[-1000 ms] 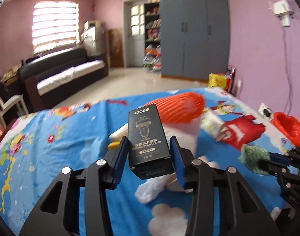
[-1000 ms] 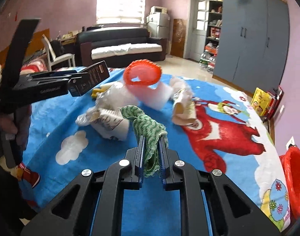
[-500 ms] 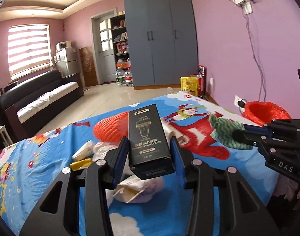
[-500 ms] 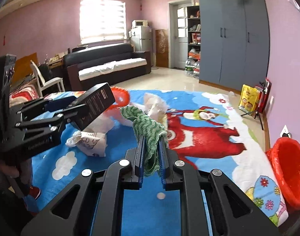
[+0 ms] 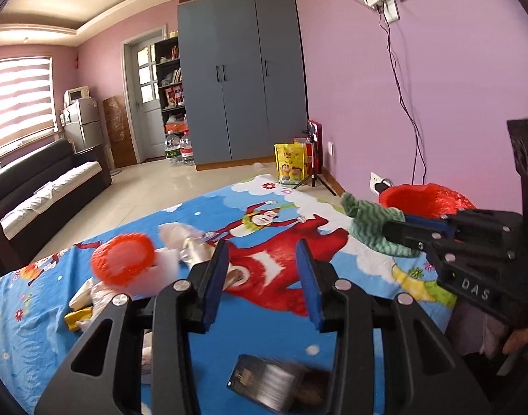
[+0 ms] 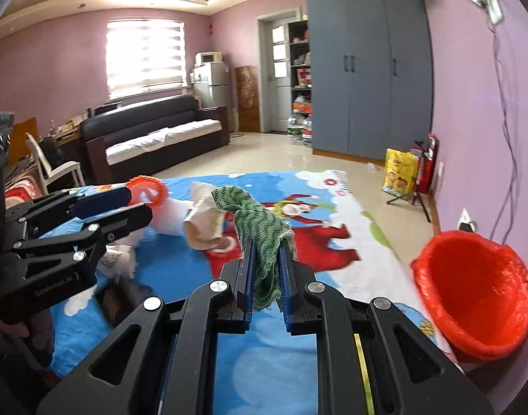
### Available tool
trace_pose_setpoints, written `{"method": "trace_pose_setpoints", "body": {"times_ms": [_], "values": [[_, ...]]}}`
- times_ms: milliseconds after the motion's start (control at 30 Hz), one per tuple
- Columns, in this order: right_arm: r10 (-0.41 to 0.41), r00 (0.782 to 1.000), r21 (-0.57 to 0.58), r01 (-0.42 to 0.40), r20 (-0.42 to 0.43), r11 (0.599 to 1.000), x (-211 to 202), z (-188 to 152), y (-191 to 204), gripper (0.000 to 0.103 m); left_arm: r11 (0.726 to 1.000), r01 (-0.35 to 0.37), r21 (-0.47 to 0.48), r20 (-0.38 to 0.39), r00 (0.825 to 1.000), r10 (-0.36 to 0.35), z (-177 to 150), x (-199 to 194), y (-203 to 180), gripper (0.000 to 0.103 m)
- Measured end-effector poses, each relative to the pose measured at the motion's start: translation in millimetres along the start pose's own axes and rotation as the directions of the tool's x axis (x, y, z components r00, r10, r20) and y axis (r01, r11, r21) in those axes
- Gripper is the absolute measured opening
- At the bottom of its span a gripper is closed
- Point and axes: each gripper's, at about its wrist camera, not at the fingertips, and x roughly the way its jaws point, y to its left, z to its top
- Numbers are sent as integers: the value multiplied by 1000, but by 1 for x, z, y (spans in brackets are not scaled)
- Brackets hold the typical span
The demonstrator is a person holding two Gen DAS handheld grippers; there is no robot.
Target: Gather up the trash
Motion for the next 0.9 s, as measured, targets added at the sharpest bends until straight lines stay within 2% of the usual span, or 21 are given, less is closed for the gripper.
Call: {"method": "trace_pose_setpoints", "body": {"times_ms": [100, 133, 200, 300, 367, 500, 600, 633, 733, 833, 900], "values": [[-18, 1000, 18, 18, -3, 1000, -3, -3, -12, 15, 1000, 18, -22, -23, 1000, -19, 4, 10, -4, 41], [-18, 1000, 26, 18, -10, 999, -4, -4, -16, 15, 999, 26, -37, -42, 999, -27, 2, 13, -1, 49], [-28, 1000, 26, 28, -13, 999, -6, -6, -21, 15, 999, 22, -47, -65, 998, -25, -3, 15, 4, 56], [-27, 1000, 20, 27, -9, 999, -9, -8, -22, 15, 1000, 11, -21, -112, 994, -14, -23, 15, 8, 56], [-24, 1000, 11, 24, -8, 1000, -10, -8, -20, 15, 999, 9, -37, -136, 991, -14, -41, 8, 14, 56], [-9, 1000, 5, 9, -12, 1000, -10, -10, -17, 15, 990, 46, -137, -155, 986, -67, -69, -12, 11, 62], [-3, 1000, 3, 3, -5, 1000, -12, -9, -17, 15, 982, 57, -182, -128, 988, -81, -79, -25, -9, 66], [-2, 1000, 2, 2, -1, 1000, -13, -9, -17, 15, 981, 52, -186, -118, 990, -75, -82, -28, -19, 71], [0, 1000, 1, 0, 10, 1000, -18, -10, -19, 15, 991, -5, -135, -118, 993, -11, -86, -23, -45, 73], [-4, 1000, 11, 4, 20, 1000, -26, -15, -25, 15, 988, -112, -109, -125, 987, 98, -94, -15, -55, 73], [-8, 1000, 16, 7, 18, 1000, -30, -18, -31, 15, 983, -111, -144, -170, 982, 86, -102, -8, -52, 73]]}}
